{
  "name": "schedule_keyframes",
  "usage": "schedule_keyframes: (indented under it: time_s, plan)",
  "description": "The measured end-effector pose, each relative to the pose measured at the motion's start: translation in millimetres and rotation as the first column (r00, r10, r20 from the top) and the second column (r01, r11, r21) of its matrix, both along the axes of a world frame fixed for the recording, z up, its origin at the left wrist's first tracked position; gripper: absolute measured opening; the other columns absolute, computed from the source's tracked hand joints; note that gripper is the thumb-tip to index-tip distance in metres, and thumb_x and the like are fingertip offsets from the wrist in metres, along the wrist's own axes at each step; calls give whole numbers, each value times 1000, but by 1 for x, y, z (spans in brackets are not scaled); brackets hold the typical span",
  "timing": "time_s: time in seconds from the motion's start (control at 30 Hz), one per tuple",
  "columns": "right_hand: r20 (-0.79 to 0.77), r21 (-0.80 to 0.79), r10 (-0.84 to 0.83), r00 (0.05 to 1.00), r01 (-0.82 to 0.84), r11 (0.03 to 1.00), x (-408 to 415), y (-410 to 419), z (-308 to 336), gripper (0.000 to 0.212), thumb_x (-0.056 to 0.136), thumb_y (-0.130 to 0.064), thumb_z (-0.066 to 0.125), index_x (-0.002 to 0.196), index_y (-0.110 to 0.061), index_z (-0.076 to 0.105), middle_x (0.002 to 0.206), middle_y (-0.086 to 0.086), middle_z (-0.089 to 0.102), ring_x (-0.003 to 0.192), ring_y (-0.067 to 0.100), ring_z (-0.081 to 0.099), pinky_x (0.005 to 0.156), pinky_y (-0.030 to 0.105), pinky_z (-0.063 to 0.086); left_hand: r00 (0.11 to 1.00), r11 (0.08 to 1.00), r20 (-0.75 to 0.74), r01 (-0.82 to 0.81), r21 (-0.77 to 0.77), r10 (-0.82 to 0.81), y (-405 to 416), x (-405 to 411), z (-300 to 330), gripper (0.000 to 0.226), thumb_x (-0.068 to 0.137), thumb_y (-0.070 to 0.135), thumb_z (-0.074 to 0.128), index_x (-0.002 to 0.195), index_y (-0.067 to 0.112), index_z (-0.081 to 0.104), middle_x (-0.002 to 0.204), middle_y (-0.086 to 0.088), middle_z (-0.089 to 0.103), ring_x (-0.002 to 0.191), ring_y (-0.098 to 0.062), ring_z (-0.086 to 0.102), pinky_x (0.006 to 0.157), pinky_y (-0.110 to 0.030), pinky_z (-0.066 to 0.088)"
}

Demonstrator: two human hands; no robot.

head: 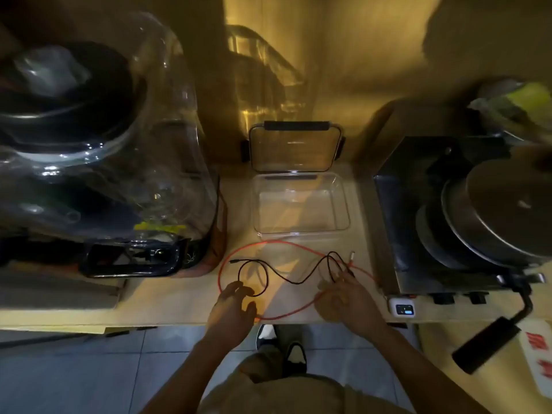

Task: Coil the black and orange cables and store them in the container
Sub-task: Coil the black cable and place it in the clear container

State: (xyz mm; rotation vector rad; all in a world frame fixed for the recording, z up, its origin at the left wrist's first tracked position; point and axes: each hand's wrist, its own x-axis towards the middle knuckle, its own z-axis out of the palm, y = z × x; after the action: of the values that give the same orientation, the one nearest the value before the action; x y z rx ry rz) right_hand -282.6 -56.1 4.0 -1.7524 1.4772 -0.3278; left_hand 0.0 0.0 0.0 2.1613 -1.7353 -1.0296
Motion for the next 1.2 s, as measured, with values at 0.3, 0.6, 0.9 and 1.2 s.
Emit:
schedule_keyframes:
  time_s: [0.3, 0.6, 0.9, 1.2]
  plan:
    - [-94, 79, -81, 992, 89, 993, 15, -5, 5, 19, 88, 9, 55, 102, 7, 69, 107, 17, 66, 102, 31, 62, 89, 20, 44, 988, 991, -119, -87, 103, 99, -17, 13, -18, 44, 90, 16, 63, 134, 13, 58, 145, -8, 47, 129, -26, 50, 104, -27, 39]
    - [-13, -123, -439, 898, 434, 892, 16, -12, 42, 23, 89, 5, 59, 106, -1, 72, 107, 9, 68, 94, 19, 64, 77, 6, 43, 965, 973, -155, -191, 131, 210, -23, 31, -30, 31, 89, 13, 63, 119, 8, 62, 125, -9, 58, 99, -22, 59, 82, -24, 38]
    - [316, -21, -623, 716, 661, 750, 1, -16, 94, 13, 93, -5, 60, 98, -9, 71, 83, 4, 71, 76, 18, 67, 70, 30, 52, 958, 965, -126, -251, 70, 258, -19, 32, -27, 37, 90, 14, 64, 126, 6, 60, 132, -14, 57, 106, -32, 63, 84, -29, 43]
    - [552, -19, -474, 686, 579, 815, 9, -18, 146, 10, 95, 3, 52, 92, -6, 56, 83, 16, 68, 78, 33, 66, 67, 40, 53, 965, 976, -147, -218, 16, 218, -27, 27, -8, 36, 89, 14, 67, 124, 7, 61, 131, -12, 58, 110, -29, 62, 91, -33, 49]
